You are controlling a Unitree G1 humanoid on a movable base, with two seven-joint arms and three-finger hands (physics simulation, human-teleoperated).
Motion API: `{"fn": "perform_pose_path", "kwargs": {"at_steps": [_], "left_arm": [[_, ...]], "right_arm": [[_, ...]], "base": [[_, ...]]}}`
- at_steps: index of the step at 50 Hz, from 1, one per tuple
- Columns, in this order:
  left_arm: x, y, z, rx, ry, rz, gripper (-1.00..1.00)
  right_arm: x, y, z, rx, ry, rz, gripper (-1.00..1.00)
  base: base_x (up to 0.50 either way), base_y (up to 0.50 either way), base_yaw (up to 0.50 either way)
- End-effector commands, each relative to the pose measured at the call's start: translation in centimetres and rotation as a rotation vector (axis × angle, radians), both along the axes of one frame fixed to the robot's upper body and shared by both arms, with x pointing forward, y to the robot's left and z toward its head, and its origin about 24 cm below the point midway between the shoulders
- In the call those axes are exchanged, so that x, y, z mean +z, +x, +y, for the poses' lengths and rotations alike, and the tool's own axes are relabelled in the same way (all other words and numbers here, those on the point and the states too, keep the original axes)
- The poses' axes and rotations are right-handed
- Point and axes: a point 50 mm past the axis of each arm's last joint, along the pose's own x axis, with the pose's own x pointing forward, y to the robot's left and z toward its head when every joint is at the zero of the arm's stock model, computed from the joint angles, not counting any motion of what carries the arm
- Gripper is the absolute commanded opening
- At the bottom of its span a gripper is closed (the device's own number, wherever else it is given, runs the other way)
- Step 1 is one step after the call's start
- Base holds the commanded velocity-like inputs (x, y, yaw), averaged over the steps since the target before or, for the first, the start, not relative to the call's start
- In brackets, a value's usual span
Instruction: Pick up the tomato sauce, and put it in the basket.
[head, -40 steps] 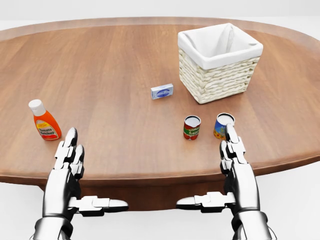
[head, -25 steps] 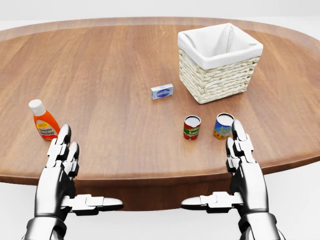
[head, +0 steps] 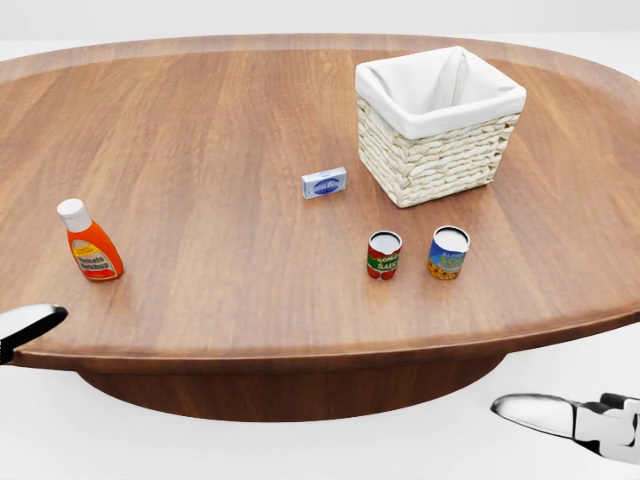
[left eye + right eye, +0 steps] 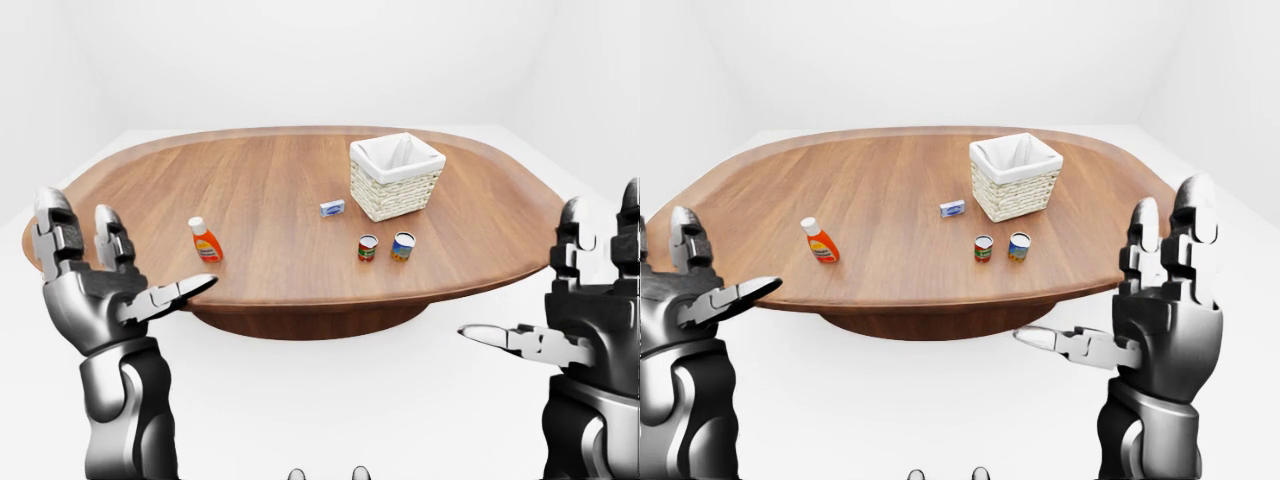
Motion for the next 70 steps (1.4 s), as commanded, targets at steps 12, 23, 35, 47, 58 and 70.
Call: {"fn": "perform_pose_path", "kwargs": {"at_steps": [12, 23, 35, 47, 58, 70], "left_arm": [[2.4, -2.0, 3.0, 0.143, -0.176, -0.127, 1.00], [1.8, -1.5, 2.9, 0.129, -0.184, -0.097, 1.00], [1.9, -1.5, 2.9, 0.127, -0.176, -0.102, 1.00], [1.8, -1.4, 2.8, 0.123, -0.172, -0.095, 1.00], [1.8, -1.4, 2.8, 0.128, -0.166, -0.093, 1.00], [1.8, -1.4, 2.8, 0.130, -0.165, -0.095, 1.00]], "right_arm": [[2.2, -3.3, -1.9, -0.049, 0.048, 0.020, 1.00], [2.3, -3.2, -1.7, -0.037, 0.049, -0.011, 1.00], [2.4, -3.3, -1.8, -0.035, 0.047, -0.019, 1.00], [2.3, -3.2, -1.7, -0.030, 0.044, -0.005, 1.00], [2.2, -3.2, -1.6, -0.029, 0.039, -0.005, 1.00], [2.2, -3.2, -1.6, -0.028, 0.036, -0.001, 1.00]], "base": [[0.00, 0.00, 0.00], [0.00, -0.05, 0.00], [0.00, -0.22, 0.00], [0.00, -0.23, 0.00], [0.00, -0.23, 0.00], [0.00, -0.23, 0.00]]}}
